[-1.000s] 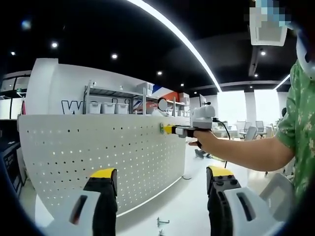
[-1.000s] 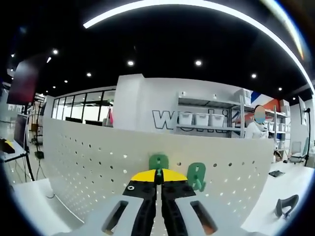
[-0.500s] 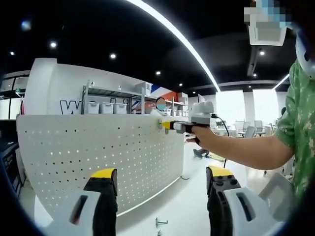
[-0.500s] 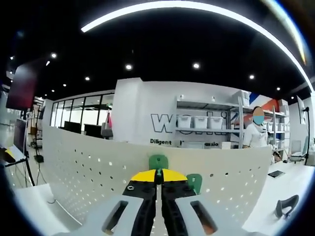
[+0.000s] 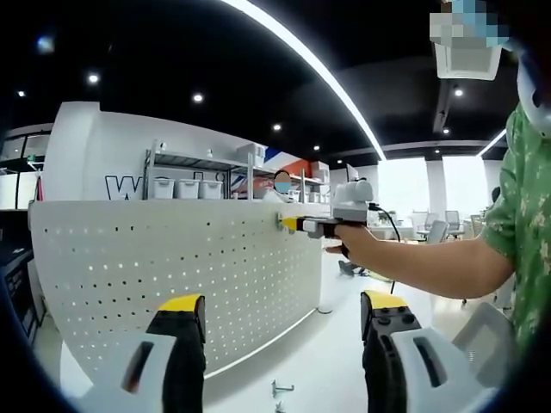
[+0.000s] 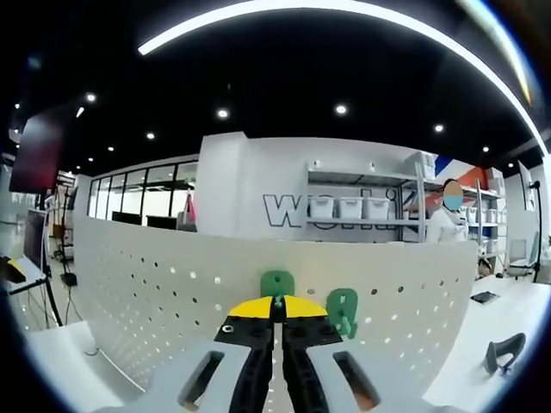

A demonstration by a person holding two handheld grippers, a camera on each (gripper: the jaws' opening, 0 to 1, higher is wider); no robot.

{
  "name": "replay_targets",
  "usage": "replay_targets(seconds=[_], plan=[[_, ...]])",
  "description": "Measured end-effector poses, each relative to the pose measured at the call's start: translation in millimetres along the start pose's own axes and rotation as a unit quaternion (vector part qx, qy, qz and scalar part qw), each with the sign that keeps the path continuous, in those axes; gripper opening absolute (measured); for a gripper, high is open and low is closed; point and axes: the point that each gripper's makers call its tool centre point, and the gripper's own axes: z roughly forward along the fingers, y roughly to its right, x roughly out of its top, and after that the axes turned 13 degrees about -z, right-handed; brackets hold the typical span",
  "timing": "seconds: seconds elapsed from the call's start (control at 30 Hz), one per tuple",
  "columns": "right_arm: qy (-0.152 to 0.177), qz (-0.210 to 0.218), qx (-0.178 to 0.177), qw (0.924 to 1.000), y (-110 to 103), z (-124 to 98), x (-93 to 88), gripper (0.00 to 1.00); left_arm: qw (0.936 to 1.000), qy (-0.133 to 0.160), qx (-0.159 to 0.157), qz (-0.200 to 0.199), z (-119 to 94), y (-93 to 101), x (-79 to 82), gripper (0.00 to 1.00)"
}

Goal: Insert the hook assembly into the mounting plate slot until the hook locks in place.

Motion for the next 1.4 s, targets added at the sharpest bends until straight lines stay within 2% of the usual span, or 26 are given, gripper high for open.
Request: replay_targets(seconds=[0.4,0.83,1.07,1.2,1.4], plan=[[-0.008,-0.002,0.003,1.0000,-3.8,1.2,-7.5,0.00,1.0000,0.001,-0.001,0.001,-0.4,0.0,0.3,0.75],[-0.004,-0.007,-0.003,1.0000,-3.0,-1.1,-4.9,0.00,1.0000,0.000,0.001,0.000,0.1,-1.4,-0.1,0.75],[-0.010,-0.006,-0.003,0.9999,-4.0,-0.4,-5.7,0.00,1.0000,-0.002,0.003,0.001,-0.6,-3.0,-0.9,0.75],[-0.022,0.012,0.000,0.9997,-3.7,1.1,-7.9,0.00,1.0000,-0.002,0.003,-0.001,-0.5,-3.7,-1.5,0.75],[-0.036,-0.007,0.004,0.9993,-6.3,0.4,-7.6,0.00,1.0000,-0.002,0.003,-0.001,-0.2,-3.5,-1.3,0.75]])
